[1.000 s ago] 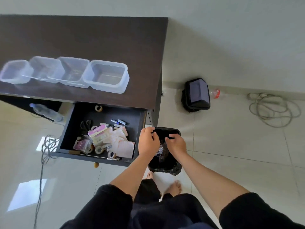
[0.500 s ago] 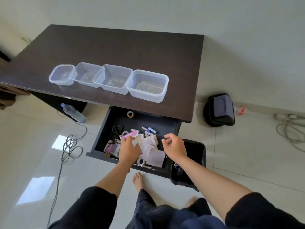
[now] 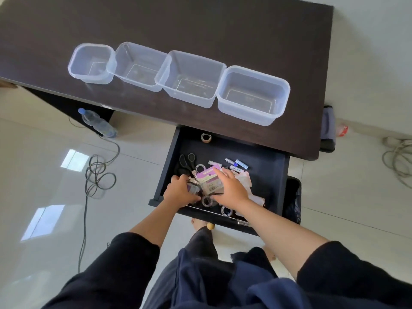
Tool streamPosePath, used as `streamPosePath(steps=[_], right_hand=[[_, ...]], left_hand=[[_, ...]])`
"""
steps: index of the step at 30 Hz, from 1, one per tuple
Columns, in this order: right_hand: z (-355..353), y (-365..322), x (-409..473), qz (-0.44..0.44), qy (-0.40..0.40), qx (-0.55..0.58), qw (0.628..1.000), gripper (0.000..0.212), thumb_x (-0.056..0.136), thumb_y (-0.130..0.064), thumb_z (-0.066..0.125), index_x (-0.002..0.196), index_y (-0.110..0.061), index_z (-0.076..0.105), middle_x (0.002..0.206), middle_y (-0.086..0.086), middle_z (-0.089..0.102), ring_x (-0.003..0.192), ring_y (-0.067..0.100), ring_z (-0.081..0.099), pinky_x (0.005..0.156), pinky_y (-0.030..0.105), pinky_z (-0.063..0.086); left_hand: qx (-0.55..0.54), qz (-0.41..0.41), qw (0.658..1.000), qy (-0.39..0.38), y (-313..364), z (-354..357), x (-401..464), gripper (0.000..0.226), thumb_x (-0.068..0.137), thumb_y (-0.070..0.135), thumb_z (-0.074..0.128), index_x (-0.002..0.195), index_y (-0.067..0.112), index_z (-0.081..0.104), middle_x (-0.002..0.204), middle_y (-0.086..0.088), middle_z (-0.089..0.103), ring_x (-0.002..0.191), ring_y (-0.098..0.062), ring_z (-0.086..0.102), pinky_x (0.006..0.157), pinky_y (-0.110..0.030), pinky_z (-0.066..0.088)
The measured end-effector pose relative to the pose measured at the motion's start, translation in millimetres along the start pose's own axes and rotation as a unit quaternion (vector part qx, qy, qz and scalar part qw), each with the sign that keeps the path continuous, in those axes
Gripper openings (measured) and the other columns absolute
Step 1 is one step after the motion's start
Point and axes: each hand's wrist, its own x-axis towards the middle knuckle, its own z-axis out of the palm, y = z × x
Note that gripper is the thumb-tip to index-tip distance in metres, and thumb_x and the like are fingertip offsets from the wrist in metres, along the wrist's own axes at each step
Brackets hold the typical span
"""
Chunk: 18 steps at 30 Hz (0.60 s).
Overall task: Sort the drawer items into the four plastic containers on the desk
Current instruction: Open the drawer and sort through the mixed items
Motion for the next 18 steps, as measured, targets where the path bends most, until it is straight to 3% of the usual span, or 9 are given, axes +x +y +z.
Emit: streamPosePath(steps=[3, 5, 8, 12, 16, 18], right_hand=[[12, -7, 14, 0.023, -0.049, -0.097, 0.994, 0.101, 0.074, -0.029, 0.075, 0.146, -0.048, 0.005, 0.16, -0.001, 0.001, 0.127, 0.029, 0.046, 0.085, 0.04, 0.053], [18, -9, 22, 0.033, -0.055, -0.145, 0.987, 0.101, 0.073, -0.025, 0.073, 0.145, -0.05, 0.007, 0.159, 0.0, -0.002, 0.116, 0.031, 0.052, 0.08, 0.039, 0.052], [28, -5, 30, 0.054, -0.038, -0.138, 0.988, 0.083, 0.073, -0.014, 0.071, 0.14, -0.041, 0.031, 0.156, 0.0, 0.004, 0.11, 0.029, 0.054, 0.079, 0.038, 0.052], [27, -1, 34, 0.039, 0.022, -0.095, 0.995, 0.042, 0.082, -0.011, 0.059, 0.12, -0.029, 0.054, 0.14, 0.0, 0.031, 0.091, 0.027, 0.06, 0.07, 0.037, 0.052], [12, -4, 37, 0.028, 0.048, -0.057, 0.997, 0.016, 0.083, -0.005, 0.054, 0.089, -0.018, 0.06, 0.112, -0.001, 0.047, 0.088, 0.024, 0.055, 0.061, 0.032, 0.042], [1, -7, 39, 0.046, 0.049, -0.04, 0.997, 0.016, 0.083, -0.008, 0.058, 0.074, -0.021, 0.055, 0.101, 0.0, 0.046, 0.086, 0.022, 0.052, 0.063, 0.03, 0.038]], left_hand=[[0.035, 0.008, 0.999, -0.023, -5, 5, 5, 0.092, 0.06, 0.052, 0.083, 0.133, 0.022, 0.034, 0.134, -0.008, 0.041, 0.112, -0.029, 0.056, 0.087, -0.043, 0.053], [0.037, 0.012, 0.999, -0.014, -5, 5, 9, 0.09, 0.06, 0.049, 0.084, 0.129, 0.022, 0.033, 0.131, -0.009, 0.041, 0.107, -0.029, 0.059, 0.082, -0.041, 0.055], [0.011, 0.014, 1.0, -0.013, -7, 3, 14, 0.076, 0.066, 0.038, 0.082, 0.125, 0.021, 0.037, 0.124, -0.009, 0.045, 0.097, -0.028, 0.061, 0.077, -0.037, 0.054], [-0.022, 0.026, 0.999, -0.007, -11, 3, 17, 0.053, 0.077, 0.022, 0.074, 0.121, 0.02, 0.044, 0.116, -0.009, 0.054, 0.091, -0.024, 0.06, 0.078, -0.036, 0.054], [-0.049, 0.035, 0.998, 0.01, -15, 2, 16, 0.046, 0.08, 0.011, 0.068, 0.121, 0.02, 0.048, 0.116, -0.007, 0.055, 0.086, -0.018, 0.054, 0.075, -0.031, 0.051], [-0.057, 0.04, 0.997, 0.024, -15, 1, 13, 0.044, 0.081, 0.01, 0.066, 0.121, 0.021, 0.05, 0.117, -0.005, 0.054, 0.085, -0.016, 0.052, 0.074, -0.029, 0.05]])
